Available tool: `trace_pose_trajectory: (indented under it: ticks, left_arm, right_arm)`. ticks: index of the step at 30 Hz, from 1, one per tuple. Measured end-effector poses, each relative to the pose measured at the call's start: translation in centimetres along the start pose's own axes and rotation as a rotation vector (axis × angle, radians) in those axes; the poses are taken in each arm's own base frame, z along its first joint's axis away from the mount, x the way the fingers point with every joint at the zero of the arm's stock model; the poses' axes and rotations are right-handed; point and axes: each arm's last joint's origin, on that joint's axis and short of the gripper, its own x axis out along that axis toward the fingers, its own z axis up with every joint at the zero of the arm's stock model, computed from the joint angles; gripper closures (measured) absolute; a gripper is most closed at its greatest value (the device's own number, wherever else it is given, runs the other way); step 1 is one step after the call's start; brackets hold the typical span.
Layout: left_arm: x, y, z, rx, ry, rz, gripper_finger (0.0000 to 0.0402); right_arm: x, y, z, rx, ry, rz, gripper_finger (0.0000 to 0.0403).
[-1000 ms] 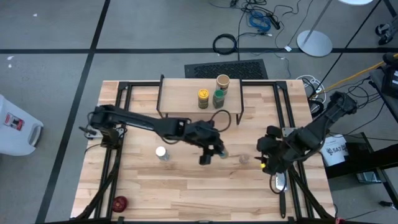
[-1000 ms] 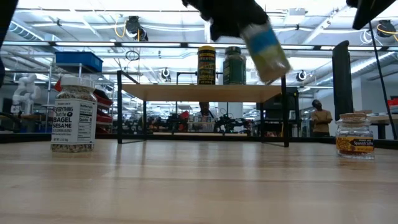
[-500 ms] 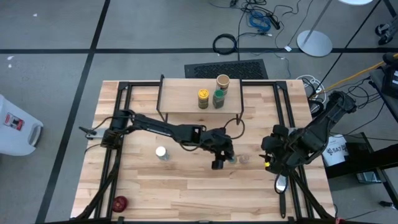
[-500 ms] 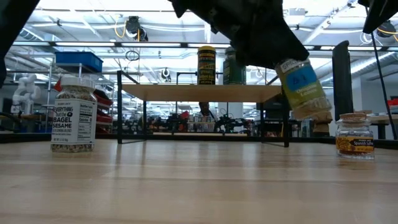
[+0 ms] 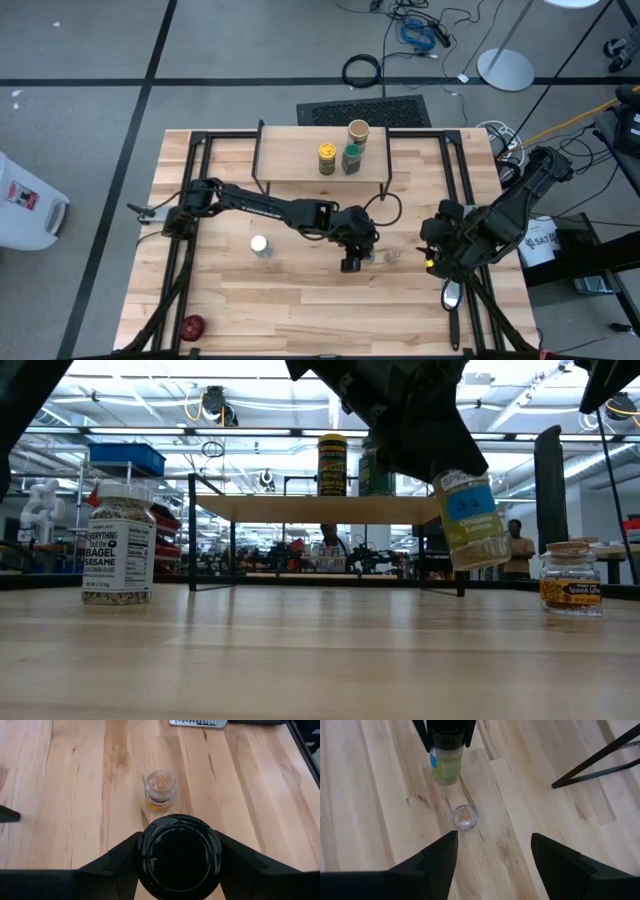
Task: Shelf spices
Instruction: Remove the black seasoning bottle from the shelf
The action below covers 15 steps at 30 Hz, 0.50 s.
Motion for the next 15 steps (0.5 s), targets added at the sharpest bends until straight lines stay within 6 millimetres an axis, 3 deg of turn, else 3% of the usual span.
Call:
trace_pose_trajectory:
  ticks: [15]
  left_arm:
    - [1.9, 0.3, -0.5, 0.087, -0.018, 0.027, 0.0185]
  right_arm:
    - [0.0, 0.0, 0.0, -0.003, -0.006, -0.003, 0.0163]
